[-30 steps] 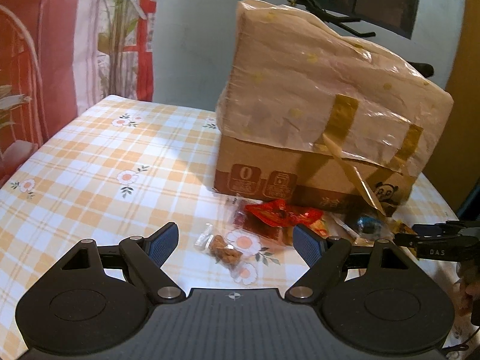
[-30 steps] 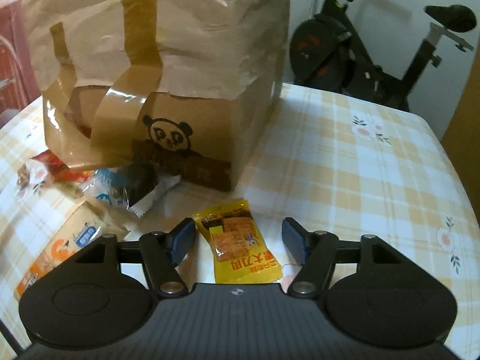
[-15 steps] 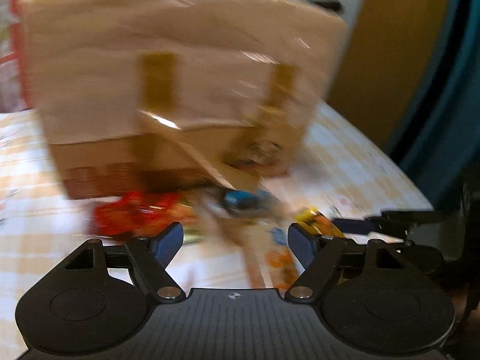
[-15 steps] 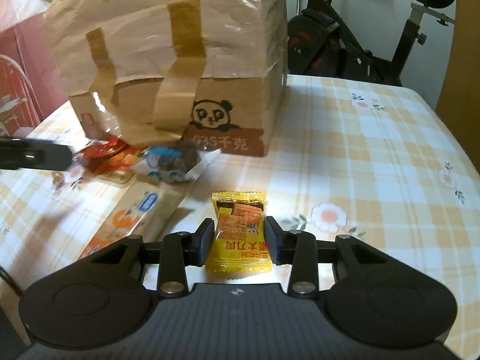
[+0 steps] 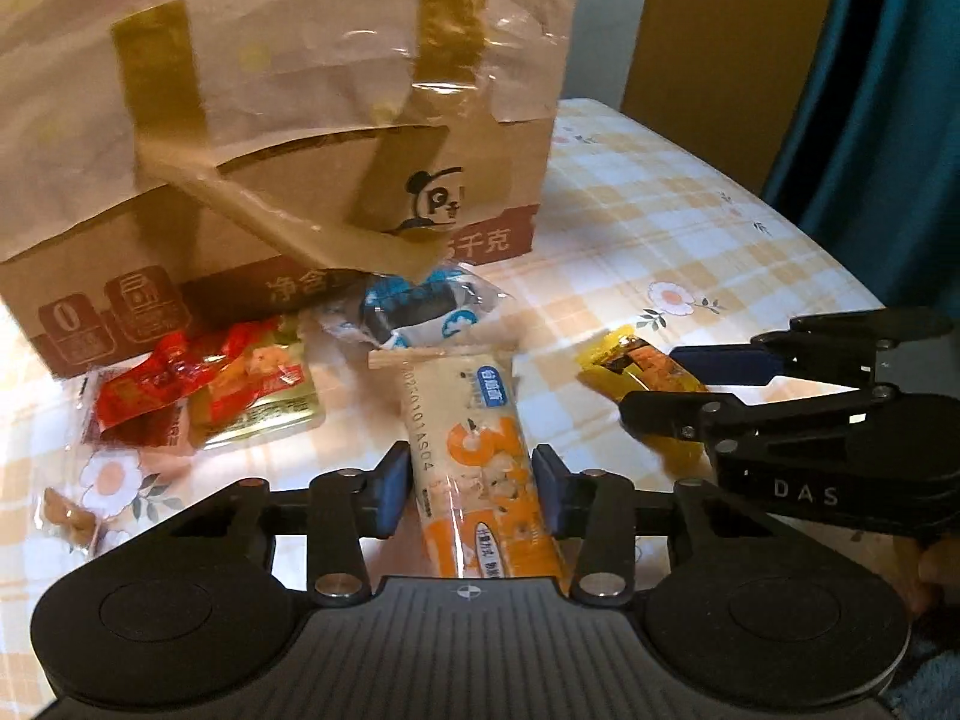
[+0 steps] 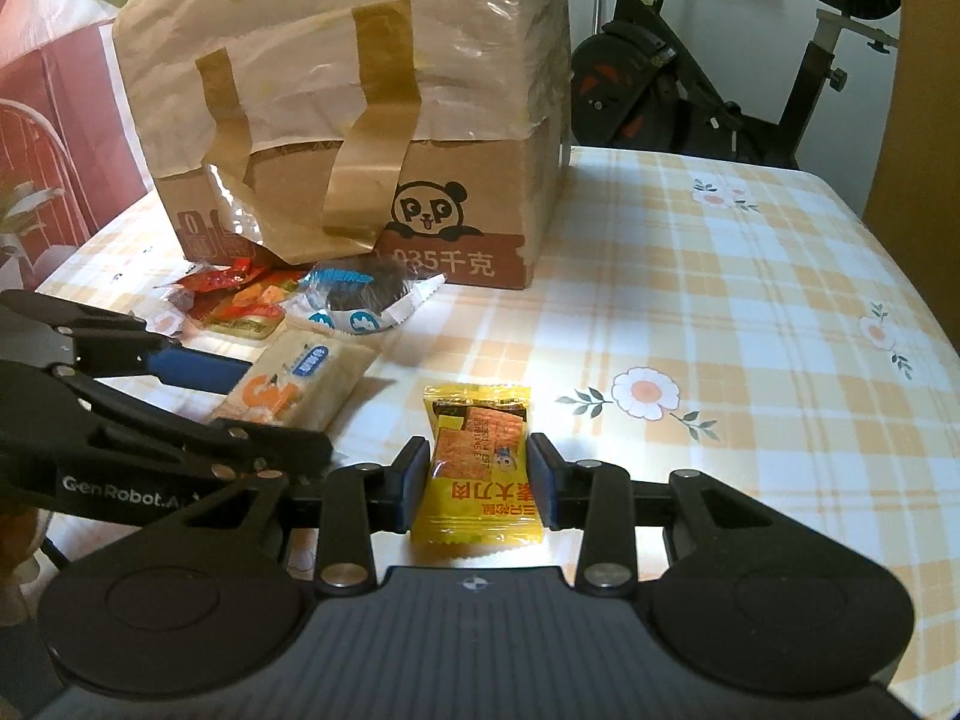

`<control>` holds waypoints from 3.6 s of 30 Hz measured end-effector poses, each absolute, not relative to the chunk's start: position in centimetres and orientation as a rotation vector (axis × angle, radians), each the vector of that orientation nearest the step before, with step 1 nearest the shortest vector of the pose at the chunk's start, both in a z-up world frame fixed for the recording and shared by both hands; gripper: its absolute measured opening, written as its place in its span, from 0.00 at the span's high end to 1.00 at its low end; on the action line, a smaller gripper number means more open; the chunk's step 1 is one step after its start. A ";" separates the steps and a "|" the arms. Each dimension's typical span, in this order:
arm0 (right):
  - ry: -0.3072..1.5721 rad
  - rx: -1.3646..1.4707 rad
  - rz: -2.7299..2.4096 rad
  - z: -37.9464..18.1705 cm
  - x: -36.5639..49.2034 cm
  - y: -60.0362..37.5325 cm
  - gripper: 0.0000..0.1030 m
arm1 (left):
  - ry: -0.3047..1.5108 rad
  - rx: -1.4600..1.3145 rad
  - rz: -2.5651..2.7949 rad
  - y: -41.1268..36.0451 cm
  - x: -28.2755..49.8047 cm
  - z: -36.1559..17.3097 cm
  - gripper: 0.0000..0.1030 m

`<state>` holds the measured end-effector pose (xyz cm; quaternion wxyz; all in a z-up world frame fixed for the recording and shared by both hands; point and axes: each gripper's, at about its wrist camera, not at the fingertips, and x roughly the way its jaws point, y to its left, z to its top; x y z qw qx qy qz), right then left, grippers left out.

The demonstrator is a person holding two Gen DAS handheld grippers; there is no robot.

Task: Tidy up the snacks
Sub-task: 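Lift the snack bar and biscuit packet over the paper bag with both tools, then open both tools to drop the snack bar and biscuit packet into the bag, then move both tools back away from the paper bag toward the table, then grasp the red spicy snack packet with the left tool while the right tool grasps the blue-labelled wrapped snack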

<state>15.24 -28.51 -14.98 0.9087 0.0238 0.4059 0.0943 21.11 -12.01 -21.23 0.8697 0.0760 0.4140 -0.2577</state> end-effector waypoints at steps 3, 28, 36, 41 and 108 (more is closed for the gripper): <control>0.838 0.052 0.194 -14.9 15.2 -28.6 0.63 | 0.871 0.103 -0.504 -10.7 21.1 -21.3 0.58; 0.645 0.106 0.163 -8.6 14.9 -30.3 0.63 | 0.557 -0.002 -0.486 -6.0 18.7 -13.5 0.61; 0.471 0.101 0.186 -2.8 15.6 -30.5 0.63 | 0.420 -0.053 -0.496 -4.2 18.7 -8.6 0.61; 0.377 0.080 0.213 0.7 16.6 -29.9 0.63 | 0.335 -0.045 -0.485 -3.8 19.7 -5.2 0.61; 0.746 0.037 0.294 -13.0 20.6 -23.9 0.23 | 0.665 -0.193 -0.189 7.0 24.1 -13.6 0.36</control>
